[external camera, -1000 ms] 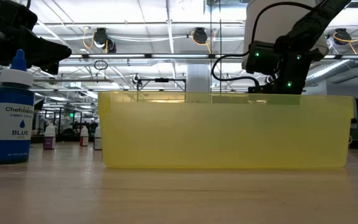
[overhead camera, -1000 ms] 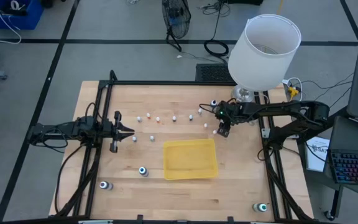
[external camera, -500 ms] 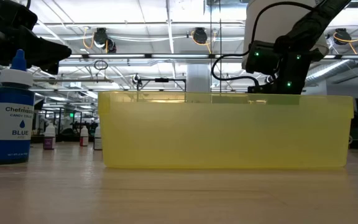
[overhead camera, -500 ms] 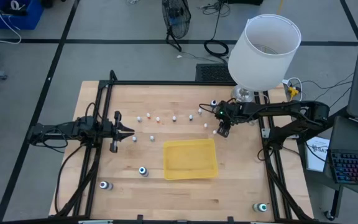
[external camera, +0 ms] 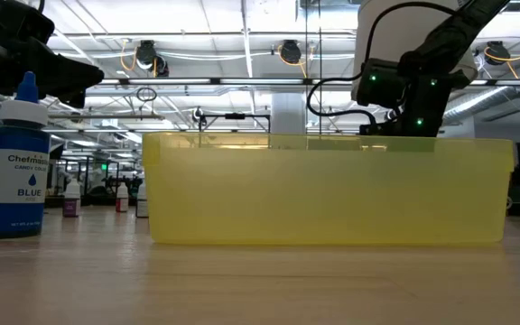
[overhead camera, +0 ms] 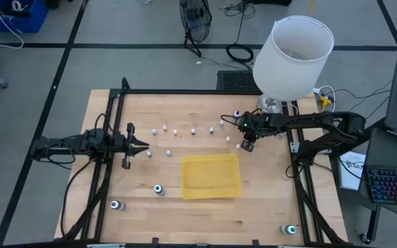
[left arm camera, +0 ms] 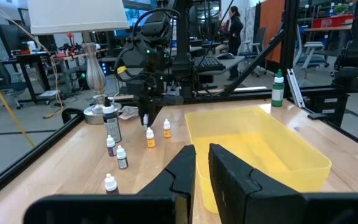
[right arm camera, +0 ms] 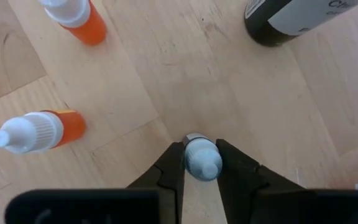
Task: Pick & Place food coloring
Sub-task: Put the small black food coloring bottle into the yellow bin
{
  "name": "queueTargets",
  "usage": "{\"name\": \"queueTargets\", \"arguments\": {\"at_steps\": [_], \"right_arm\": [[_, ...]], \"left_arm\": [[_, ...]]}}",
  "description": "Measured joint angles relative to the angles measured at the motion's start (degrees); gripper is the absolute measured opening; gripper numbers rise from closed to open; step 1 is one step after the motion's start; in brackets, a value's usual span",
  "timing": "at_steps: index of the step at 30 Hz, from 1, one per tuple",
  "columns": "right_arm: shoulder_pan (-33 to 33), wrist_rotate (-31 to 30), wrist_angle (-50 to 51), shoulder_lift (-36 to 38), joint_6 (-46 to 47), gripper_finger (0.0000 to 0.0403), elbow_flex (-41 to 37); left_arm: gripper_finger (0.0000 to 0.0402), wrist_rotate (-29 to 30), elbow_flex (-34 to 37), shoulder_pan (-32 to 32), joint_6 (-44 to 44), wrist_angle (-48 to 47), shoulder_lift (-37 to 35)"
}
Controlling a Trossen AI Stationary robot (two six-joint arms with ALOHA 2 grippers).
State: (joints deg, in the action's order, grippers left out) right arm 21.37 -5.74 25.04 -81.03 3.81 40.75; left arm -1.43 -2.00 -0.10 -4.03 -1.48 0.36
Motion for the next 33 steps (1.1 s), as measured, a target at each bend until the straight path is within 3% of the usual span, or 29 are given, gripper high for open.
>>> {"name": "queueTargets", "arguments": {"at_steps": [12,20,25,33], "right_arm": [[-5.3,0.0,1.9,8.2,4.6,0.0059,2.4],[-14.3,-0.1,2.2,11.9,7.5,0.0059,9.1],[-21.6,-0.3,4.1,8.5,7.7,0.0059,16.3],[-29.0,-0.1,7.1,-4.2,8.5,0.0059,24.1]], "left_arm": [[0.0051,0.0,0.0,0.0,0.0,0.0,0.0],[0.0051,0.0,0.0,0.0,0.0,0.0,0.0],[0.0051,0.0,0.0,0.0,0.0,0.0,0.0],[0.0051,0.0,0.0,0.0,0.0,0.0,0.0]]}}
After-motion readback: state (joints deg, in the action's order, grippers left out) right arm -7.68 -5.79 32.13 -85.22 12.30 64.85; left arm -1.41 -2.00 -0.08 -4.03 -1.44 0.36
